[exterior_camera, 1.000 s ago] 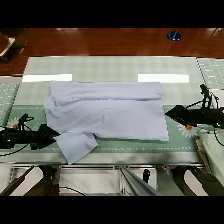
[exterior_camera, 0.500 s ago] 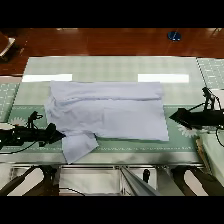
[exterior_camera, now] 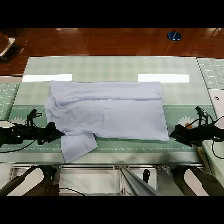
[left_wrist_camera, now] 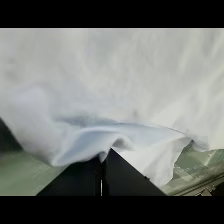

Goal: Fold the shirts.

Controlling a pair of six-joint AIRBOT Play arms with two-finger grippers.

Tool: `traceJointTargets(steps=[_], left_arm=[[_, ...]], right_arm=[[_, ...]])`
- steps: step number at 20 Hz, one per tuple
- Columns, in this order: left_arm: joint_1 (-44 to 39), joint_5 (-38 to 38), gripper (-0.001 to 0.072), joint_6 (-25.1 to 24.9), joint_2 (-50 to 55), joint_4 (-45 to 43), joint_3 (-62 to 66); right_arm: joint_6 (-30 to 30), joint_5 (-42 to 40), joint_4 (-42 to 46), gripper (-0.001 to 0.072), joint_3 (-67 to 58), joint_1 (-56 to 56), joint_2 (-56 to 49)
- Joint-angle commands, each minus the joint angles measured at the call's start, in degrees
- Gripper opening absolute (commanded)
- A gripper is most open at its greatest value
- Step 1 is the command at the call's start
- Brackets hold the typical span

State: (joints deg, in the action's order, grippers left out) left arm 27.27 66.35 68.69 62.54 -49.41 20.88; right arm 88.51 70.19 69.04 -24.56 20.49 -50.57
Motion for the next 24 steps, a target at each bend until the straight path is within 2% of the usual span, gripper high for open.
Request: traceJointTargets(steps=[1, 6, 9, 10, 11, 12, 15, 19, 24], left_arm=[[-0.04, 1.22, 0.0016, -0.13, -0.04, 0.59, 0.11], [-0.13, 1.40, 0.0016, -0.17, -0.04, 2.01, 0.11], [-0.52, 1.36, 0.0016, -2.23, -0.04, 4.98, 0.11], [-0.48, 1.22, 0.0016, -2.25, -0.04, 5.35, 0.15], [-0.48, 1.22, 0.0016, -2.25, 0.02, 5.33, 0.55], [-0.48, 1.44, 0.0016, -2.25, 0.02, 5.31, 1.49], [-0.48, 3.69, 0.0016, -2.21, 0.04, 5.33, 7.93], [-0.61, 2.12, 0.0015, 0.11, 1.57, 6.12, 17.57], [-7.54, 0.24, 0.0015, 2.38, 12.26, 7.43, 31.91]], right_arm=[[-3.93, -0.44, -6.75, 0.0413, 2.29, 0.11, -2.21], [-7.63, -6.25, -12.94, 0.0413, 2.29, 0.11, -9.33], [-10.32, -9.92, -18.71, 0.0371, 2.27, -1.22, -12.50], [-11.45, -11.06, -21.05, 0.0254, 2.16, -2.49, -12.81], [-14.10, -11.30, -23.06, 0.0107, 1.92, -3.98, -12.83], [-17.29, -10.71, -24.87, 0.0022, 1.29, -5.68, -12.83], [-17.35, -9.22, -24.11, 0.0021, -4.22, -8.22, -12.83], [-12.83, -10.23, -20.26, 0.0021, -16.55, -8.09, -13.81], [-9.66, -10.23, -20.76, 0.0021, -32.22, -8.74, -24.92]])
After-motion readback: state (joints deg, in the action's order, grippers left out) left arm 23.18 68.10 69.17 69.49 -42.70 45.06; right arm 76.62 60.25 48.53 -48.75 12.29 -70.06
